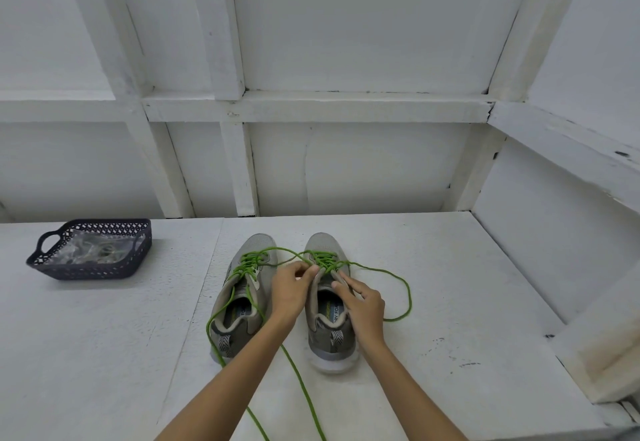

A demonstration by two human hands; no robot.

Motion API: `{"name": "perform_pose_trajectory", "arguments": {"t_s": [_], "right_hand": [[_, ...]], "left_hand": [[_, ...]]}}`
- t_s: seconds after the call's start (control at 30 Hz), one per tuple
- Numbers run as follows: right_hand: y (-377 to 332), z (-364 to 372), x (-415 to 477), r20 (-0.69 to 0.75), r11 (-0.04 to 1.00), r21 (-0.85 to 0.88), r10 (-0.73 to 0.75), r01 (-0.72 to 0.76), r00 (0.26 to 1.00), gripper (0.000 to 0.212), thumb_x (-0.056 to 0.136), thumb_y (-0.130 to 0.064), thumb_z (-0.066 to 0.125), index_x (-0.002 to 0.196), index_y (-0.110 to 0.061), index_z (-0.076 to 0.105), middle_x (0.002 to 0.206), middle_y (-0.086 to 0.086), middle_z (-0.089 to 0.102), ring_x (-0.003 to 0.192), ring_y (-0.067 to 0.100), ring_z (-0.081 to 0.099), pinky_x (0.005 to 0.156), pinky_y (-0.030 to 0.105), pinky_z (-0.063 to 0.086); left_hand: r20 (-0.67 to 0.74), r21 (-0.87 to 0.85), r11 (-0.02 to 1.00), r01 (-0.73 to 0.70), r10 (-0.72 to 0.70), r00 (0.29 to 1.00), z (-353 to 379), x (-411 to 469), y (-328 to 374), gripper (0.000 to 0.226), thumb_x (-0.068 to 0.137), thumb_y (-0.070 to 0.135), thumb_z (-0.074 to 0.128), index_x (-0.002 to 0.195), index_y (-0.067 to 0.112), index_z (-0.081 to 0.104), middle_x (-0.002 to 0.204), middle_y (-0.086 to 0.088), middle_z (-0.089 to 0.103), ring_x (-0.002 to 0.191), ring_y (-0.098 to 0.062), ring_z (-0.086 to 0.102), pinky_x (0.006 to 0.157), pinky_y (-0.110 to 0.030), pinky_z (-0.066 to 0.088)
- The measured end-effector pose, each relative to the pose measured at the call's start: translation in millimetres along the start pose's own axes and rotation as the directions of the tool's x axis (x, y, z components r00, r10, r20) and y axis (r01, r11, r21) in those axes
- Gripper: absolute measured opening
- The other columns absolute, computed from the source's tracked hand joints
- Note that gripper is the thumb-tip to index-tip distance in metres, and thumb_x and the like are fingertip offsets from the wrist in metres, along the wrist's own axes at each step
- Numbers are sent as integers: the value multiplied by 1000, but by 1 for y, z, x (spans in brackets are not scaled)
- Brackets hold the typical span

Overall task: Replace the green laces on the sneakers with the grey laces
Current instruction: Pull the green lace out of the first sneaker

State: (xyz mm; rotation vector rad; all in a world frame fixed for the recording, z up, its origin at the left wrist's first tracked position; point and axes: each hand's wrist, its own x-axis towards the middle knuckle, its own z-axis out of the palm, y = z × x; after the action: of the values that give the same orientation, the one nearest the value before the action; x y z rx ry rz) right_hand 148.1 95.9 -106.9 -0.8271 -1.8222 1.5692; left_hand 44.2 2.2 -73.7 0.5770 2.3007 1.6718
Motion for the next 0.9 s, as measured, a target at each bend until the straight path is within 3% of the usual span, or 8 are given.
{"name": "perform_pose_trajectory", "arguments": {"t_s": [0.13,0.27,0.4,0.5,0.57,0.73,0.8,0.9], "right_hand": [[0,0,1,2,1000,0,-2,2,1000,28,85,-25,73,113,-23,73,105,-17,70,95,-19,58,81,3,44],[1,0,1,-5,1000,-5,-1,1,1000,27,85,-25,73,112,-23,74,105,-16,71,96,-16,59,84,7,46],[0,0,1,1,1000,2,-9,9,1000,27,85,-23,73,112,-22,74,105,-15,71,95,-19,58,83,5,45],[0,0,1,-2,1000,3,-6,6,1000,27,85,-24,73,112,-23,74,105,-16,70,95,-19,58,81,3,44],[1,0,1,-3,1000,2,-4,4,1000,27,85,-24,73,112,-23,74,104,-17,70,95,-18,59,81,4,44],[1,-1,1,11,1000,13,0,0,1000,27,85,-23,73,111,-23,74,101,-21,69,94,-20,58,80,2,43],[2,-1,1,1,1000,18,3,-3,1000,27,85,-23,74,112,-22,74,102,-19,69,96,-17,59,80,2,44],[3,0,2,-8,1000,13,6,-6,1000,29,84,-25,74,113,-22,73,107,-14,71,99,-11,61,83,5,45]], "left_hand": [[-166,-29,999,30,-34,985,-2,0,3,22,94,27,60,80,10,65,69,3,60,66,-9,53,57,-13,37],[16,-8,1000,15,-15,1000,3,-4,1,25,93,28,62,77,9,68,72,-4,68,74,-17,62,72,-36,49],[-198,-99,993,59,-78,977,0,-4,8,24,94,26,60,80,7,65,67,0,58,62,-8,50,61,-26,39],[-78,-125,990,67,-77,994,4,-5,6,20,93,29,62,86,10,67,82,-3,68,78,-12,61,72,-30,47],[-2,-76,995,62,-63,998,5,-6,4,26,92,28,64,79,6,68,74,-7,68,72,-16,60,72,-38,48],[-168,-180,979,96,-126,978,5,-4,9,24,94,26,61,78,9,67,64,-5,56,60,-13,46,62,-32,39],[-114,-187,978,96,-118,986,7,-5,8,20,94,28,61,79,16,66,71,-1,64,68,-12,56,68,-32,45],[-1,-116,987,112,-113,994,8,-7,2,31,94,28,61,76,3,67,68,-4,63,67,-17,55,68,-35,43]]}}
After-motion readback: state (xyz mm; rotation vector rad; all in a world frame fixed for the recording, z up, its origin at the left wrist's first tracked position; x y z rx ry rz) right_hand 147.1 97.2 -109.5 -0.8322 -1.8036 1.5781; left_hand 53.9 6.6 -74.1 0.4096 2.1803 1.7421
